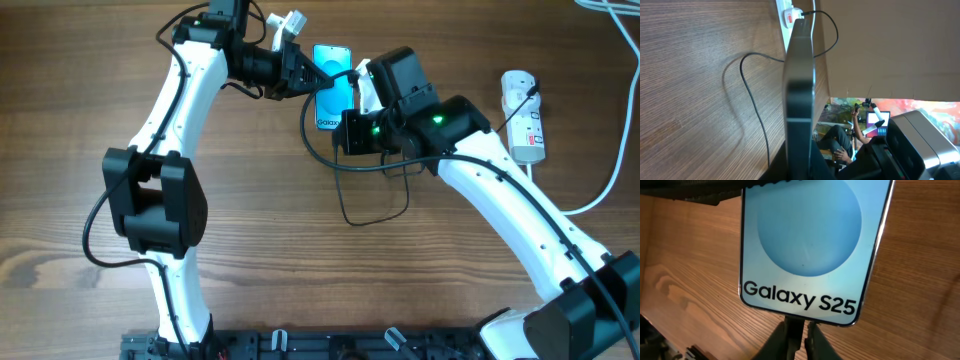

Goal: Plug charger to phone and switch on socket
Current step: 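Push the USB-C plug further into the phone held by the left gripper, then lower the plugged phone flat onto the table with both grippers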

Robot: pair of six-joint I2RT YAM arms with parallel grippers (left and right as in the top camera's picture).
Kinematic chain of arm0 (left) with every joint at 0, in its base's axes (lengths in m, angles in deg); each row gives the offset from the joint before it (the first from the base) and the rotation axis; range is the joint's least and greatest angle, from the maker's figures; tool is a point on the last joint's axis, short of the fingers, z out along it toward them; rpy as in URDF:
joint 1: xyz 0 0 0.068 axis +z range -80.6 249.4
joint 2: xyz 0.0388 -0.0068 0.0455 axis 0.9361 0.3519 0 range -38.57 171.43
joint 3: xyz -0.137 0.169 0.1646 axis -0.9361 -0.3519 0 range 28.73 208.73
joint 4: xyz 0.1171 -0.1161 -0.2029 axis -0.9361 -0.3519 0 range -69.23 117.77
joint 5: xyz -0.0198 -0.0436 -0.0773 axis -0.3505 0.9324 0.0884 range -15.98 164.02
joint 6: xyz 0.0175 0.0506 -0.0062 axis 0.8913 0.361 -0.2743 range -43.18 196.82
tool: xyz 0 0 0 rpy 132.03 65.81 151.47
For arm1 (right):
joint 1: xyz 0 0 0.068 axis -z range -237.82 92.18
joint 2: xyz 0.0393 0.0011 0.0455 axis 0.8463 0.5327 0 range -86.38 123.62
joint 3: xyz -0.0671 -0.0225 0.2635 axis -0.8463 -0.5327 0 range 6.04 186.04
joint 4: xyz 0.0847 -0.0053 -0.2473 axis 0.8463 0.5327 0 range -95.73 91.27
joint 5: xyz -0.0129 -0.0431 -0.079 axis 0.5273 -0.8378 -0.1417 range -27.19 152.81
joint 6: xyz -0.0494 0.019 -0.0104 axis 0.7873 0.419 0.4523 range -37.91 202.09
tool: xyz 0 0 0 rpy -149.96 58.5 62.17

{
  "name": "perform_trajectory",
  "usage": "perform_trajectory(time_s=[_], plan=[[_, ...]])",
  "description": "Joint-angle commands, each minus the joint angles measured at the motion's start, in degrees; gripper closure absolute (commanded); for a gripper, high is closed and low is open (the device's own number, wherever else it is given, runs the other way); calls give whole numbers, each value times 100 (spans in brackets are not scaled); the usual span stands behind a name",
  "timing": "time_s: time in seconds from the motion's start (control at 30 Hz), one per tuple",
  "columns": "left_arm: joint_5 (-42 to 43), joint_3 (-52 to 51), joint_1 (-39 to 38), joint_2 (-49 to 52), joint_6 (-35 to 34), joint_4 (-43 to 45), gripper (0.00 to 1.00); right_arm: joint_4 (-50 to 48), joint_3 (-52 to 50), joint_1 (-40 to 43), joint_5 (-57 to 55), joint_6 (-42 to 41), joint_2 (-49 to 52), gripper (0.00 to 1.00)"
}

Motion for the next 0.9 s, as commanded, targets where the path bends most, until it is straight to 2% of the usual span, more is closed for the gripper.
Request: perform_trajectory(time_s=[0.0, 0.17, 0.23, 0.27, 0.3, 0.37, 0.43, 0.47, 0.7, 0.87], plan=[[-24, 20, -57, -190, 24, -70, 96, 31, 94, 46, -214, 72, 63, 78], [-944, 20, -17, -190, -452, -48, 96, 304, 94, 46, -50, 173, 63, 77], [-1440, 20, 15, -190, -614, -52, 96, 455, 94, 46, -52, 173, 63, 70], [-1683, 20, 26, -190, -673, -70, 96, 546, 94, 46, -55, 173, 63, 63], [-1923, 20, 28, -190, -734, -87, 96, 623, 94, 46, -55, 170, 63, 49], [-2214, 20, 28, -190, -730, -149, 96, 748, 94, 46, -76, 164, 63, 32], [-2507, 20, 15, -179, -728, -280, 96, 848, 94, 46, -125, 146, 63, 5], [-2599, 20, 4, -164, -726, -343, 96, 876, 94, 46, -120, 146, 63, 1], [-2839, -28, -236, 52, -697, -667, 96, 905, 92, 46, -101, -11, 66, 0], [-2924, -186, -422, 269, -404, -601, 96, 964, 92, 46, 57, -26, 66, 0]])
